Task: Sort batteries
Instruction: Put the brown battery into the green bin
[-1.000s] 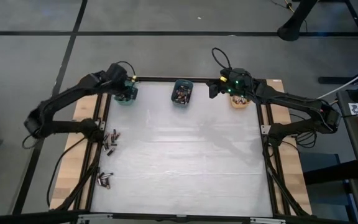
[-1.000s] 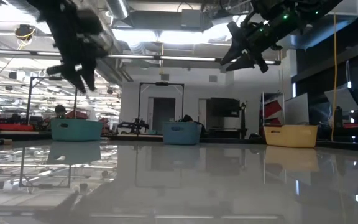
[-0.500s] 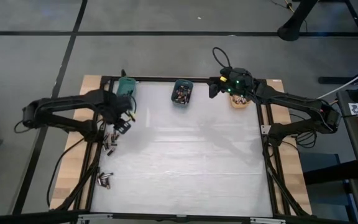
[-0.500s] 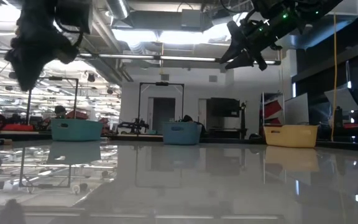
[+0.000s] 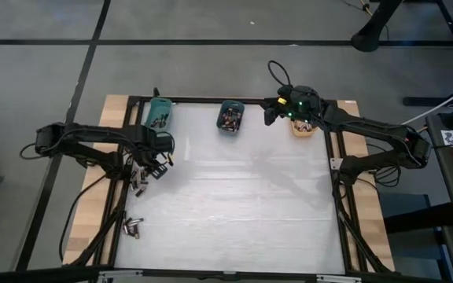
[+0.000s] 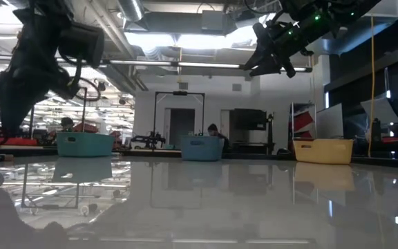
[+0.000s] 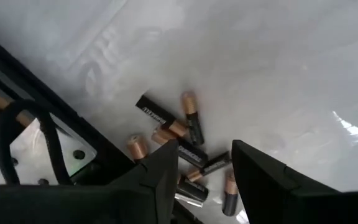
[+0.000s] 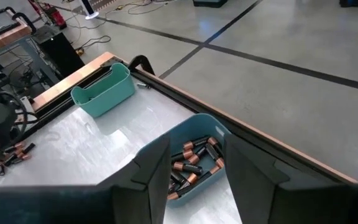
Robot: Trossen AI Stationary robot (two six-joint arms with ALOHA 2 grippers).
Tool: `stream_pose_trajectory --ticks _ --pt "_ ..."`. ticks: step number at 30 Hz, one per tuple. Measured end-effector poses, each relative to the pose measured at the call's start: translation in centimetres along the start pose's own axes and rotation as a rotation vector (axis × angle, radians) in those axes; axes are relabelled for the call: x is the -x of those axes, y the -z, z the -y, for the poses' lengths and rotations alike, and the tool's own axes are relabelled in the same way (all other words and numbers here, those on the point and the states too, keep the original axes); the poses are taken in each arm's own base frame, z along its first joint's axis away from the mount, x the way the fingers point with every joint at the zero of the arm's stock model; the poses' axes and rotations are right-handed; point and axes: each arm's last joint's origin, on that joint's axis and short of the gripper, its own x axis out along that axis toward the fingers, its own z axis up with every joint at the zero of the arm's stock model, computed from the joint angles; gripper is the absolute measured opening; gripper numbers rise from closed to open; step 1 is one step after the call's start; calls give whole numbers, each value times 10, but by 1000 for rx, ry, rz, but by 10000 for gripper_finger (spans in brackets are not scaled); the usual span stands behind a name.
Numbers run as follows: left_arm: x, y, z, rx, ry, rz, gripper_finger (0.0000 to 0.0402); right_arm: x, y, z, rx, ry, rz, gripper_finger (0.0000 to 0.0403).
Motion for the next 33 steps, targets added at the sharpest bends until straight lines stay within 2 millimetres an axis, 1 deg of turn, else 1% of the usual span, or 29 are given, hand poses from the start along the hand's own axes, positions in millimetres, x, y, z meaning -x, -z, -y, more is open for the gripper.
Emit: stream_pose_trajectory --ticks 8,15,20,22,24,30,31,33 --pt "-27 2 -3 37 11 13 140 0 0 0 0 1 0 147" --pt "-47 6 -6 65 14 17 140 0 0 0 0 1 -1 147" --pt "-57 8 -8 71 29 18 138 0 0 0 0 6 1 147" --pt "-59 9 -8 71 26 22 127 0 0 0 0 10 3 147" --pt "-59 9 -8 69 25 31 107 0 0 0 0 10 3 147" --pt "-59 8 -7 60 37 40 22 0 0 0 0 11 3 147" --pt "-58 7 -7 60 37 41 16 0 0 0 0 11 3 147" --pt "-56 6 -6 62 39 47 17 0 0 0 0 15 5 147"
